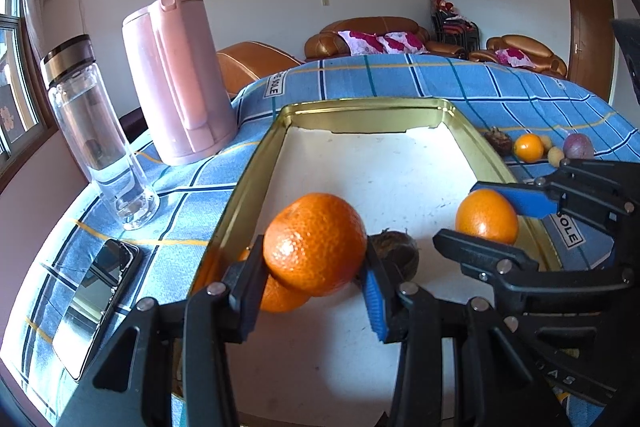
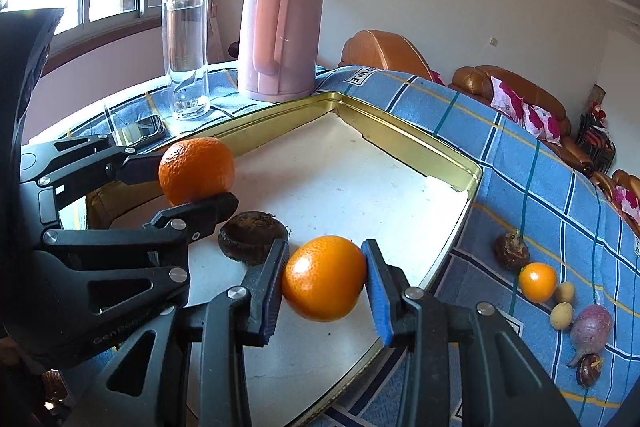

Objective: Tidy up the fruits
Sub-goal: 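Lower the mandarin with the left tool and orange with the right tool into the tray, then open the right tool to drop the orange while the left tool releases the mandarin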

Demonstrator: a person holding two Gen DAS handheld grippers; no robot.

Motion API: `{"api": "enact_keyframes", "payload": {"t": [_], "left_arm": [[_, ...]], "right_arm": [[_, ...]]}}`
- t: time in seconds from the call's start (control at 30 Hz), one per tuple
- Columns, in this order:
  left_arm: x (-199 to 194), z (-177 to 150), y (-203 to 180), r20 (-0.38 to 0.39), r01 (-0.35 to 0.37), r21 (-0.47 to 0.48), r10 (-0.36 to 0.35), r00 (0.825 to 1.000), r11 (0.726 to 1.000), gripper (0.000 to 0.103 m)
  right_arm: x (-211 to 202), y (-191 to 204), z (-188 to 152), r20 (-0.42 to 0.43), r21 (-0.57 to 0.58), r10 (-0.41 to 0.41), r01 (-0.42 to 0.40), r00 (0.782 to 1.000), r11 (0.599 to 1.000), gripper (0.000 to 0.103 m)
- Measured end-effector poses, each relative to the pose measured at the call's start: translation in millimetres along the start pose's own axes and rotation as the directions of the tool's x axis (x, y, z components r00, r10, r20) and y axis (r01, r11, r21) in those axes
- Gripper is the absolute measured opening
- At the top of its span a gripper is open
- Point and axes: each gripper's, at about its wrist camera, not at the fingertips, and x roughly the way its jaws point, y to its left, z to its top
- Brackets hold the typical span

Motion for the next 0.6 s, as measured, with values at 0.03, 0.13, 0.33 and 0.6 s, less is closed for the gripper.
{"api": "enact_keyframes", "payload": {"t": [0.03, 0.13, 0.33, 0.6], "left_arm": [[0.4, -0.2, -0.5, -0.001, -0.004, 0.006, 0.004, 1.000, 1.000, 0.045], [0.2, -0.6, -2.6, -0.001, -0.016, 0.018, 0.016, 1.000, 1.000, 0.045], [-0.2, -1.2, -3.2, 0.001, -0.026, 0.027, 0.026, 1.000, 0.999, 0.045], [-2.0, -2.2, -4.7, -0.002, -0.037, 0.037, 0.037, 0.999, 0.999, 0.045]], "right_arm": [[0.7, -0.1, -0.5, -0.003, 0.001, 0.001, -0.001, 1.000, 1.000, 0.039], [0.8, -0.3, -1.6, -0.003, 0.001, -0.003, 0.003, 1.000, 1.000, 0.039], [-0.4, -0.6, -2.1, -0.002, -0.002, 0.000, 0.000, 1.000, 1.000, 0.040], [-2.2, -2.0, -2.9, 0.003, -0.002, 0.021, -0.021, 1.000, 1.000, 0.040]]}}
